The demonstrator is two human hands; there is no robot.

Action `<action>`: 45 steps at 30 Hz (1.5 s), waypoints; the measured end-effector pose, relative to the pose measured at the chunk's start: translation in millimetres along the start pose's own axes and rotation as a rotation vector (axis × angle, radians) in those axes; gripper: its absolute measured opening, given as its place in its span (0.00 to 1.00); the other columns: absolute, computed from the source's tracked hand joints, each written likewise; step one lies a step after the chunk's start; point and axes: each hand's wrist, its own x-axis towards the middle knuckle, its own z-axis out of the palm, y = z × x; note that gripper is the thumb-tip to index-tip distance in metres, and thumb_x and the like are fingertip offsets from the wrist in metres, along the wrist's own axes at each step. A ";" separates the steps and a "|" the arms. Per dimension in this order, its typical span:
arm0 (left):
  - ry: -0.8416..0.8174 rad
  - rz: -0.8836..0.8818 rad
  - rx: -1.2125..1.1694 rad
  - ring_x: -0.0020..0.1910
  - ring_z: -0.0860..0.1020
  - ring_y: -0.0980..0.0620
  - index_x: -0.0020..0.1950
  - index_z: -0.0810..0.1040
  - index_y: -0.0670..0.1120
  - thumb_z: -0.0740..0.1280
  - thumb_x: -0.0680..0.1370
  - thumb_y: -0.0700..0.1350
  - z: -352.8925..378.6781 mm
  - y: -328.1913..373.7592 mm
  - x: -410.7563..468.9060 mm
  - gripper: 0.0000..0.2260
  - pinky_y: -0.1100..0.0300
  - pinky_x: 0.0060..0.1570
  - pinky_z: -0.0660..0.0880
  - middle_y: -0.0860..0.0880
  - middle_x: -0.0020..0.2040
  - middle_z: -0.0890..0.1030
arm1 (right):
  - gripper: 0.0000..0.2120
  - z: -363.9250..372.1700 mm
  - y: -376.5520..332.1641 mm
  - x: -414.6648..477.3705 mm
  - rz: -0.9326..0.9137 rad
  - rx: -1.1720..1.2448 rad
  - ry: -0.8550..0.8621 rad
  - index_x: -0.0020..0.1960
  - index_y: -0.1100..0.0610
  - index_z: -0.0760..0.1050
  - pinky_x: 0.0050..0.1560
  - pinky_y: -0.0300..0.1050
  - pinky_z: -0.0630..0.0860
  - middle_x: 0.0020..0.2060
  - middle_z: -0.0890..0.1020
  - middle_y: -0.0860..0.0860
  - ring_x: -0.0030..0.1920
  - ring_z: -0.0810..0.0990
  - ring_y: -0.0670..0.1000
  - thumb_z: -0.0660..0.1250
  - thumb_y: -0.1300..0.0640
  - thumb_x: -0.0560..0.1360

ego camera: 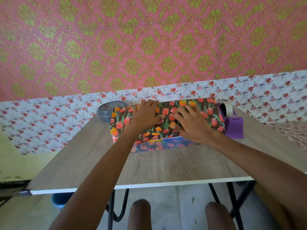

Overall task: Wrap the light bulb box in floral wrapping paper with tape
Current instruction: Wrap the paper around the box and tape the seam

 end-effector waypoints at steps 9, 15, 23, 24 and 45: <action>-0.144 0.082 -0.088 0.63 0.72 0.42 0.72 0.64 0.49 0.77 0.68 0.59 -23.7 1.2 8.2 0.39 0.43 0.61 0.73 0.45 0.65 0.73 | 0.48 -25.6 39.3 35.5 -0.001 -0.008 -0.357 0.77 0.55 0.56 0.69 0.62 0.64 0.72 0.66 0.55 0.70 0.66 0.59 0.58 0.24 0.70; -0.136 0.146 -0.198 0.50 0.78 0.47 0.58 0.71 0.51 0.76 0.68 0.62 -27.9 -10.4 1.4 0.27 0.49 0.51 0.76 0.50 0.53 0.80 | 0.49 -35.0 35.7 30.4 -0.039 0.100 -0.380 0.70 0.57 0.63 0.59 0.49 0.73 0.61 0.73 0.51 0.58 0.73 0.53 0.66 0.23 0.63; -0.115 0.024 -0.303 0.46 0.81 0.48 0.48 0.83 0.49 0.55 0.82 0.62 -31.4 -9.8 -0.3 0.22 0.53 0.53 0.75 0.52 0.46 0.82 | 0.51 -38.1 27.0 18.2 -0.026 0.103 -0.381 0.72 0.49 0.64 0.53 0.48 0.74 0.63 0.68 0.49 0.62 0.67 0.52 0.65 0.20 0.59; -0.128 0.020 -0.266 0.45 0.81 0.46 0.49 0.82 0.47 0.54 0.83 0.60 -30.0 -7.5 1.3 0.23 0.53 0.52 0.75 0.49 0.46 0.82 | 0.50 -38.2 27.3 18.7 -0.020 0.102 -0.394 0.72 0.49 0.64 0.54 0.48 0.74 0.63 0.68 0.49 0.62 0.67 0.52 0.65 0.20 0.59; -0.249 0.225 0.301 0.65 0.69 0.37 0.65 0.72 0.39 0.51 0.84 0.47 10.7 -8.7 -4.3 0.18 0.38 0.59 0.73 0.38 0.69 0.69 | 0.54 -47.0 40.1 71.1 0.326 0.711 -1.074 0.75 0.43 0.51 0.72 0.59 0.62 0.76 0.58 0.51 0.75 0.59 0.57 0.80 0.39 0.60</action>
